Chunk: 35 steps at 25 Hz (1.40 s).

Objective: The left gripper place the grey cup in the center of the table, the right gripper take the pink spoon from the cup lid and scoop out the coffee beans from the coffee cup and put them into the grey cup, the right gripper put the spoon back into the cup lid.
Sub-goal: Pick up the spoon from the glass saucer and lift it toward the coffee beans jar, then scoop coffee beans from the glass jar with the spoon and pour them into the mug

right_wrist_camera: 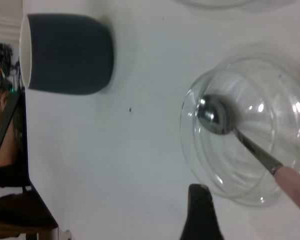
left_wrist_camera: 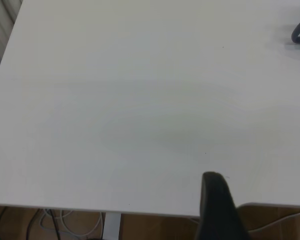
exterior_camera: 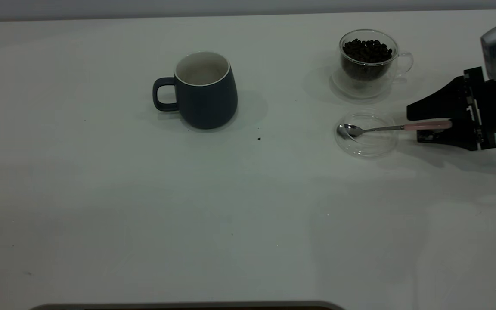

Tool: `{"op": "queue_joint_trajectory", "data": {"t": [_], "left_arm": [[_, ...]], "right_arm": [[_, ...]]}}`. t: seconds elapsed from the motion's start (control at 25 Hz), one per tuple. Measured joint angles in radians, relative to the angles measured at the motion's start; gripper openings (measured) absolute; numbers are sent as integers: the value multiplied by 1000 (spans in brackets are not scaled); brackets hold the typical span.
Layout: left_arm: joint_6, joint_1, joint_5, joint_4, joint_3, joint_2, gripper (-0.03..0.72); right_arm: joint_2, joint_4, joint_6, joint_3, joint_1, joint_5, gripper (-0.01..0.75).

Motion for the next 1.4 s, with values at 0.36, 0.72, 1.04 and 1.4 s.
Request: {"op": "queue_joint_trajectory", "data": {"t": [0.36, 0.72, 1.04, 1.4], "left_arm": [[0, 0, 0, 0, 0, 0, 501], [0, 0, 0, 0, 0, 0, 501], [-1, 0, 0, 0, 0, 0, 501], [-2, 0, 0, 0, 0, 0, 501]], "right_arm": [[0, -2, -1, 0, 7, -3, 536], [1, -31, -1, 0, 7, -3, 121], [-29, -76, -1, 0, -21, 0, 97], [-206, -228, 33, 0, -36, 4, 97]]}}
